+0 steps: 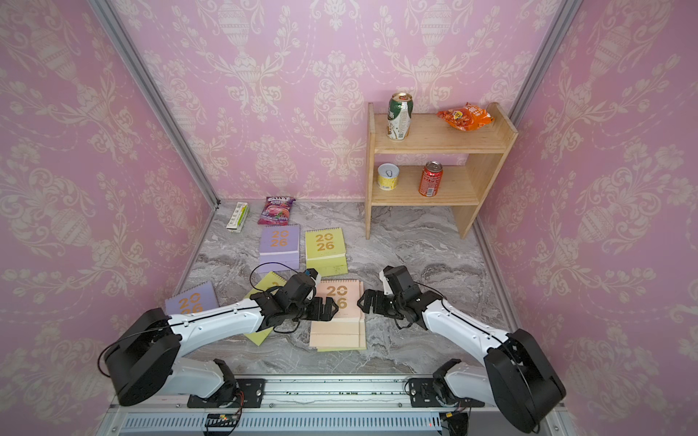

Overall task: Stack the calendars
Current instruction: Adjust the calendar at the calendar.

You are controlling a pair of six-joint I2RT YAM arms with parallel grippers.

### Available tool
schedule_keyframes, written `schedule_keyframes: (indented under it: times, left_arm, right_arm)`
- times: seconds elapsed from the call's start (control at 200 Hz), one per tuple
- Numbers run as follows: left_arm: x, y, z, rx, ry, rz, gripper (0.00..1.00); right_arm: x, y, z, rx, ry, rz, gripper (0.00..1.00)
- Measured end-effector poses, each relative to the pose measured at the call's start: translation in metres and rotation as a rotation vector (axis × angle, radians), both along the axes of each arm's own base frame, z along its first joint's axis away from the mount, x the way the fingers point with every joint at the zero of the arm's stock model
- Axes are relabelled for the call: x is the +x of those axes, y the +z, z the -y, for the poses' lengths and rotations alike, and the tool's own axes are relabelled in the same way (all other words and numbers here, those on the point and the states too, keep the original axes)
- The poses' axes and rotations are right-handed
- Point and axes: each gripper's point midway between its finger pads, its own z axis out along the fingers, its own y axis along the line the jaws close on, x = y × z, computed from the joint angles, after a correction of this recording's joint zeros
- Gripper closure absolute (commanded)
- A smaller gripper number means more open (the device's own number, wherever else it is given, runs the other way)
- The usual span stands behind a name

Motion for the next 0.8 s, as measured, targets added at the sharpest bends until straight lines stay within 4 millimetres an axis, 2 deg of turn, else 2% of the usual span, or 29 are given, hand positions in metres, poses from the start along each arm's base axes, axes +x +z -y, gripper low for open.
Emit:
schedule_keyframes:
  times: [0.315, 0.49, 0.8]
  left_arm:
    - [0.0, 0.005, 0.008, -0.02, -0.002, 0.006, 0.01]
    - [-0.001, 0.002, 0.01, -0.016, -0.009, 0.001, 0.01]
    - [0.001, 0.006, 0.005, 0.003, 0.005, 0.016, 0.01]
  right_arm:
    - [-0.001, 0.0, -0.002, 0.016, 0.009, 0.001, 0.0]
    - [-0.002, -0.001, -0.002, 0.016, 0.01, -0.001, 0.0]
    - [-0.003, -0.002, -0.002, 0.012, 0.015, -0.003, 0.0]
